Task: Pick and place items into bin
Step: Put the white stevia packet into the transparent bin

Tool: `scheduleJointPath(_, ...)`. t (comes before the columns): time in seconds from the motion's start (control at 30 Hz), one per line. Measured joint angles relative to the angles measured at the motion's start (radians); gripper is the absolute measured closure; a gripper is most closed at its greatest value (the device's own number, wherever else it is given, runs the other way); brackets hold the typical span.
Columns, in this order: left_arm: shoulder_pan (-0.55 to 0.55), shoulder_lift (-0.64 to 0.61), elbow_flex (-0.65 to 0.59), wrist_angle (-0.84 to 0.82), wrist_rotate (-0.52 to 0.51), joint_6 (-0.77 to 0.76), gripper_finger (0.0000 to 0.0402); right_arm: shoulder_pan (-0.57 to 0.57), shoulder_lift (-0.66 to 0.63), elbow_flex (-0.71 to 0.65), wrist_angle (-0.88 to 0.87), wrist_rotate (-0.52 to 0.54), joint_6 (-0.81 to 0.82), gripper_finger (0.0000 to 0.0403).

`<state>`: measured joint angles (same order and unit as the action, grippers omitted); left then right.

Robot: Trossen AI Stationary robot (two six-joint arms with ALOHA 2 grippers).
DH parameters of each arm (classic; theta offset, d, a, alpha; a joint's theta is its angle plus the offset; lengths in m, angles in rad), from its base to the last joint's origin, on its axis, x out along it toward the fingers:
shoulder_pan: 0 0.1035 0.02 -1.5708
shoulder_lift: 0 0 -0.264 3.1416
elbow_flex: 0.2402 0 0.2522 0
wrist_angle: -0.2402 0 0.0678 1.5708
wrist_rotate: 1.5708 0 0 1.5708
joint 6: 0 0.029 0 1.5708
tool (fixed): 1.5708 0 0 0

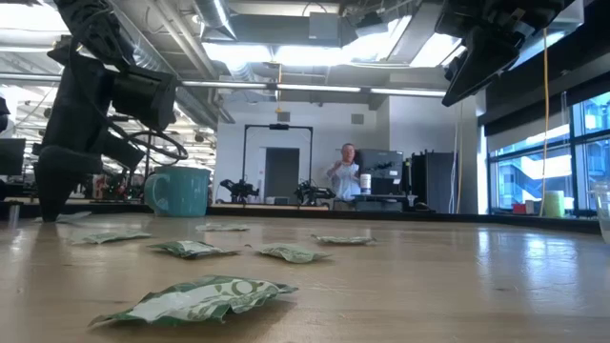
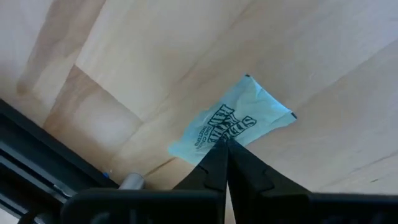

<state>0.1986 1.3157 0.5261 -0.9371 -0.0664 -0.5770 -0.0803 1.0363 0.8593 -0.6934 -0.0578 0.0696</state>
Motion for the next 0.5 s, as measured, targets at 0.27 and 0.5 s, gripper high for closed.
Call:
scheduleJointPath(0.27,0.000,0.002,0.126,0.082,0.040,0.132,0.0399,0.000,0.000,0.000,0.001,0.000,-0.008,0.0269)
scheduleJointPath(0.5,0.000,0.002,0.205,0.536,0.080,0.392,0.0398,0.001,0.003,0.000,0.109,0.000,-0.237,0.0270)
